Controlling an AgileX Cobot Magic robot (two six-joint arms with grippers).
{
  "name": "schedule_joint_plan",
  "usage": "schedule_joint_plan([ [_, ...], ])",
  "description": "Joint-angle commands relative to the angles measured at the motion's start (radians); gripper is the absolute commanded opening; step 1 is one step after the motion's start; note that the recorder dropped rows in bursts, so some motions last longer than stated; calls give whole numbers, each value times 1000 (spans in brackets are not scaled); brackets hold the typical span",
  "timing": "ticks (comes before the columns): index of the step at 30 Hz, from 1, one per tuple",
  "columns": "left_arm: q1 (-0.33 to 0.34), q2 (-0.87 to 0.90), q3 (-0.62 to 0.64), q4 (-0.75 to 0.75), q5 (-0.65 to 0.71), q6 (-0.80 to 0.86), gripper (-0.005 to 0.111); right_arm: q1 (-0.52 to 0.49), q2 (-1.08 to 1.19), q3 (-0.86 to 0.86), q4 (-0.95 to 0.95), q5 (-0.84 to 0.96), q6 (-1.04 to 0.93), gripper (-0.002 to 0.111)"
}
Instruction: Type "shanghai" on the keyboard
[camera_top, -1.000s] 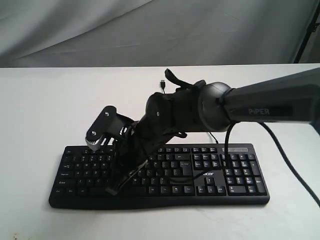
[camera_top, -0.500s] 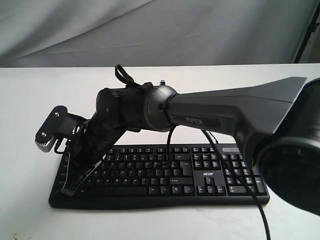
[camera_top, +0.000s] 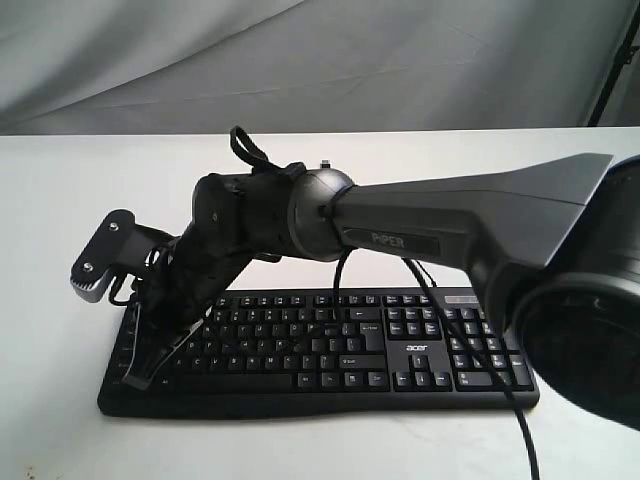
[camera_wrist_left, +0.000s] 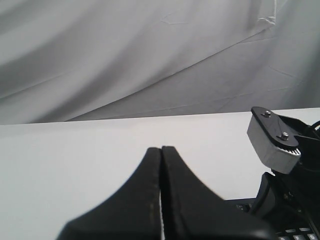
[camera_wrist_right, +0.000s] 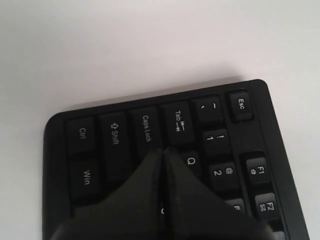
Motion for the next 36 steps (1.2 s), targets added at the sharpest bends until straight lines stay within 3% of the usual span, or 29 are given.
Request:
schedule_joint_plan([
  [1, -6, -2, 2, 0, -6, -3, 0, 3, -1, -6, 0, -10, -17, 0],
  [36, -6, -2, 2, 0, -6, -3, 0, 3, 34, -6, 49, -7, -60, 0],
])
